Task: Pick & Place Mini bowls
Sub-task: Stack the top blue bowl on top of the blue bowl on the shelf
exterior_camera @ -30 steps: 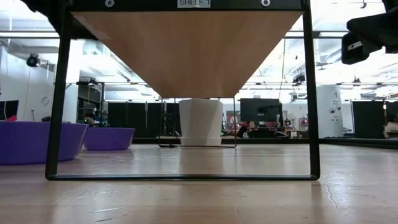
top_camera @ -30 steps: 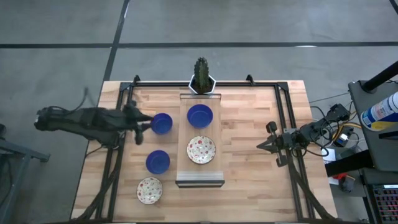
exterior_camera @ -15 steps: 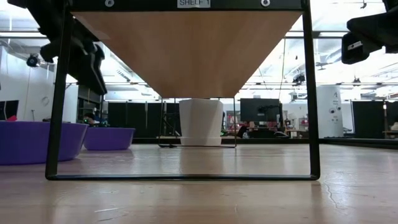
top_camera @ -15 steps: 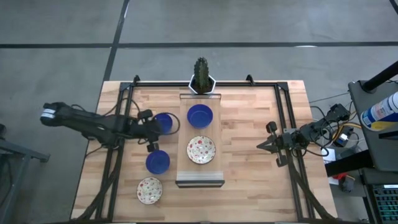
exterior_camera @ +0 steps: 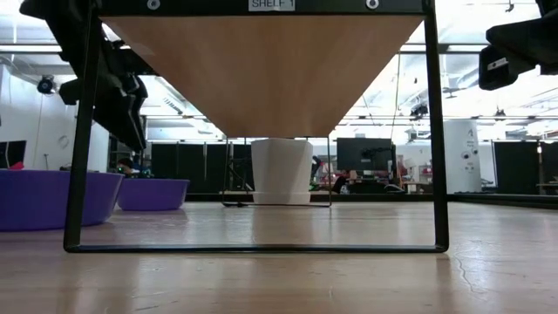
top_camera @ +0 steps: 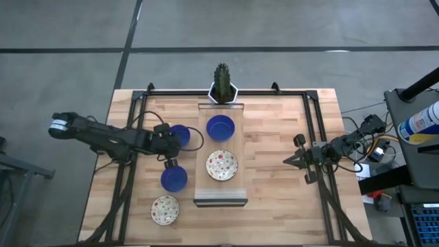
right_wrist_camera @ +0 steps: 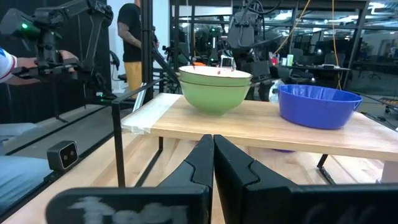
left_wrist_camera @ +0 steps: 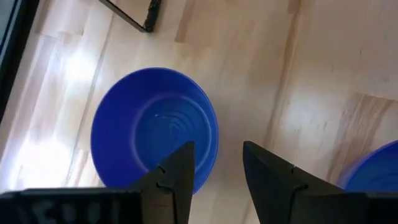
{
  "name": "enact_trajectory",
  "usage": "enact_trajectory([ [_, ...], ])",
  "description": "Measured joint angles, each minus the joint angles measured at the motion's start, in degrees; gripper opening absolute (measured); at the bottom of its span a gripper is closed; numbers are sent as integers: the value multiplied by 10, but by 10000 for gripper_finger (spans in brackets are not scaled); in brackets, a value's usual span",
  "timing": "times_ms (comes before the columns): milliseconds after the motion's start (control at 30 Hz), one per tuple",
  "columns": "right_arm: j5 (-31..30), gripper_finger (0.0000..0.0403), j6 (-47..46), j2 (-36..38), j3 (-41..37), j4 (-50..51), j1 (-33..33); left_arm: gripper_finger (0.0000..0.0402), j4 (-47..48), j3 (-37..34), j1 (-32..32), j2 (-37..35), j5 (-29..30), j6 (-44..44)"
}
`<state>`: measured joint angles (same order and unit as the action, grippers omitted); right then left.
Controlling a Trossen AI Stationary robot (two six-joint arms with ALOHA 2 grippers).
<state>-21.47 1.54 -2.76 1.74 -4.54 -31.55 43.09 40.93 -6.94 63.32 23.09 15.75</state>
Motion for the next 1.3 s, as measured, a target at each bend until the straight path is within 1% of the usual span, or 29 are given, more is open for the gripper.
enact_trajectory([
  [67, 0, 8, 0, 0, 0, 0, 0, 140, 1, 0, 0, 7, -5, 1],
  [133, 0, 8, 0, 0, 0, 0, 0, 140, 12, 0, 0, 12, -25, 6],
  [233, 0, 8, 0, 0, 0, 0, 0, 140, 28, 0, 0, 13, -24, 26],
  [400, 0, 8, 0, 0, 0, 0, 0, 140, 35, -1, 1, 20, -20, 9],
  [633, 0, 8, 0, 0, 0, 0, 0, 140, 27, -10, 1, 59, -21, -23],
  [733, 0, 8, 0, 0, 0, 0, 0, 140, 16, -10, 3, 76, -5, -32],
  [900, 0, 8, 0, 0, 0, 0, 0, 140, 17, -10, 9, 105, -2, -42],
  [1100, 0, 8, 0, 0, 0, 0, 0, 139, 15, -10, 20, 134, 19, -52],
  [1200, 0, 8, 0, 0, 0, 0, 0, 128, 15, -10, 27, 144, 19, -57],
  [1300, 0, 8, 0, 0, 0, 0, 0, 102, 15, -10, 30, 147, 19, -59],
])
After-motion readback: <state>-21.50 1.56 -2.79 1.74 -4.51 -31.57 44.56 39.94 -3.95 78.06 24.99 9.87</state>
